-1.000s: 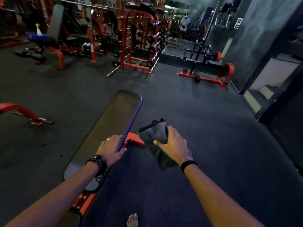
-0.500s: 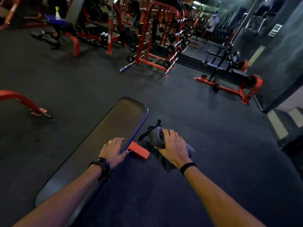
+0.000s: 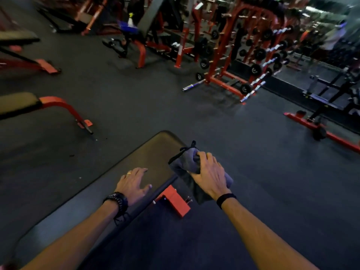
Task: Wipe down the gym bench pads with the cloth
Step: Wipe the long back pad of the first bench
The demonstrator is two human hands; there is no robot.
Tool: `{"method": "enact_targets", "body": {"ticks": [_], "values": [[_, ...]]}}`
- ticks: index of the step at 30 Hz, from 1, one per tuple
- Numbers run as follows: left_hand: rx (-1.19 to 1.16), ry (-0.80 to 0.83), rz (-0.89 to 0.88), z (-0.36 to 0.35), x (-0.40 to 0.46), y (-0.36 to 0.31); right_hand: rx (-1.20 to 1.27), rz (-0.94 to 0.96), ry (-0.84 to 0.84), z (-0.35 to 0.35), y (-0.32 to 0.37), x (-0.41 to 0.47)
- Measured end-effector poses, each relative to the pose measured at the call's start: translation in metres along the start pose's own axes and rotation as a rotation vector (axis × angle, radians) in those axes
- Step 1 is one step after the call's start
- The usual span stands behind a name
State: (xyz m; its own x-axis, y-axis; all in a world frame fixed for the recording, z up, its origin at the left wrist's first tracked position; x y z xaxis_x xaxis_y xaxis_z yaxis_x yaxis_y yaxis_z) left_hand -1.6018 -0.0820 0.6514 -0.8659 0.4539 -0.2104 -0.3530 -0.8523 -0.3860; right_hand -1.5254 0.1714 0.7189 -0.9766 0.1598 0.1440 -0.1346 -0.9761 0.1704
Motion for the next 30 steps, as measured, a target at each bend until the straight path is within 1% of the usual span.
{"method": "enact_targets", "body": {"ticks": [4,7,9,10,11,12,15,16,17,20,22,24,26,28,30], "values": [[-0.073,-0.067,0.129,0.004,0.021,0.005,0.059,0.106,-0.048,0.005,-0.005,0.074],[-0.125,-0.082,0.200,0.001,0.045,0.016,0.064,0.177,-0.096,-0.001,0.004,0.134],[-0.126,-0.085,0.254,0.000,0.067,0.023,-0.035,0.220,-0.079,-0.016,0.010,0.173],[-0.118,-0.081,0.281,-0.003,0.078,0.026,-0.122,0.223,-0.030,-0.028,0.011,0.190],[-0.116,-0.068,0.314,-0.007,0.092,0.032,-0.214,0.217,0.065,-0.041,0.011,0.207],[-0.121,-0.046,0.351,-0.013,0.106,0.037,-0.286,0.201,0.212,-0.057,0.008,0.223],[-0.163,0.053,0.447,-0.038,0.140,0.049,-0.344,0.153,0.726,-0.106,-0.005,0.256],[-0.177,0.080,0.477,-0.048,0.147,0.049,-0.348,0.161,0.806,-0.118,-0.009,0.261],[-0.194,0.071,0.514,-0.059,0.153,0.050,-0.349,0.196,0.802,-0.127,-0.012,0.266],[-0.226,0.103,0.614,-0.076,0.164,0.043,-0.310,0.328,0.613,-0.147,-0.012,0.283],[-0.259,0.108,0.665,-0.085,0.167,0.037,-0.266,0.405,0.547,-0.161,-0.012,0.288],[-0.300,0.051,0.734,-0.095,0.172,0.032,-0.236,0.486,0.561,-0.180,-0.012,0.285],[-0.330,-0.002,0.804,-0.102,0.176,0.027,-0.269,0.594,0.596,-0.198,-0.016,0.272],[-0.361,-0.072,0.903,-0.113,0.176,0.018,-0.341,0.709,0.544,-0.216,-0.027,0.259],[-0.391,-0.152,0.994,-0.126,0.175,0.009,-0.347,0.769,0.468,-0.229,-0.031,0.266]]}}
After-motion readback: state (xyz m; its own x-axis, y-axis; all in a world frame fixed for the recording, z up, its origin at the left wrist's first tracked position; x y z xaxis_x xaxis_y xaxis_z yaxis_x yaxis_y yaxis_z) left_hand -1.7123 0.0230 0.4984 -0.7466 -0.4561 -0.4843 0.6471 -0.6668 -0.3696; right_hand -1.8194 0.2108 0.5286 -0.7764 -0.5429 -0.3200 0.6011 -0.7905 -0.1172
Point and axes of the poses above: each hand's wrist, its own x-axis towards the middle knuckle, its own z-axis out of the back of the hand, y = z × x, the point moved 1 cm from there along x, towards the middle knuckle, and after that the axes turned 3 degrees about z, right-handed, at the moved point
